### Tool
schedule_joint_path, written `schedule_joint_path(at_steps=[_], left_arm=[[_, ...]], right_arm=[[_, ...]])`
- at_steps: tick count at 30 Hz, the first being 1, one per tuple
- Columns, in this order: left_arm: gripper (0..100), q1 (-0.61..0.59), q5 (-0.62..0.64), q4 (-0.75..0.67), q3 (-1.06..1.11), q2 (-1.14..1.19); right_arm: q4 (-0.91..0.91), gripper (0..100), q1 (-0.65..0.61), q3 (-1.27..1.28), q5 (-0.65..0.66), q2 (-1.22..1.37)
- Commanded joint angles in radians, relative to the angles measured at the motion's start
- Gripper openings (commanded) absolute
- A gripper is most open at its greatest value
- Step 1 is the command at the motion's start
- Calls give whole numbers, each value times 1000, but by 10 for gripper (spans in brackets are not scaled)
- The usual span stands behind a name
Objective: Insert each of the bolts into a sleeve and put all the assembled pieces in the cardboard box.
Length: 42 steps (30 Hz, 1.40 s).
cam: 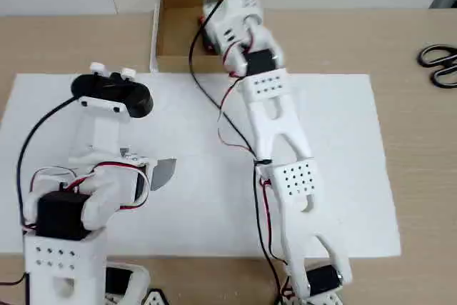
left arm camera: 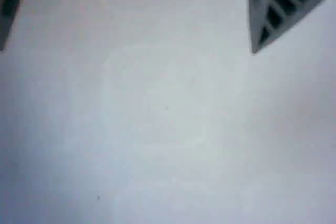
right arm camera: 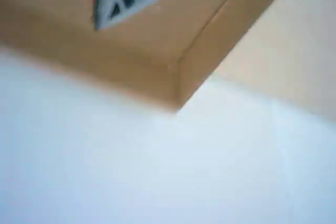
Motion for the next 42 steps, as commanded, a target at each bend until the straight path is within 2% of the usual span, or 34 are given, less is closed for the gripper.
schedule_joint_path(at_steps=[1, 8, 14, 19, 25, 29, 36, 42], left_arm=[[282, -8, -8, -21, -45, -17], [282, -8, -57, -14, -45, -18], [281, -8, -72, -48, -41, -120], [281, -8, -81, -68, -38, -318], [281, -8, -94, -71, 58, -485], [281, -8, -95, -72, 124, -589], [281, -8, -115, -198, 292, -767], [281, -8, -115, -302, 447, -907]], right_arm=[[176, 221, 27, -114, 12, -64], [622, 221, 38, -112, 8, -469], [880, 222, 36, -112, 15, -753], [923, 222, 44, -110, 61, -978], [937, 222, 130, -35, 86, -1204], [935, 222, 183, 230, 83, -1399], [897, 222, 180, 936, 77, -1770], [723, 222, 182, 1494, 77, -1998]])
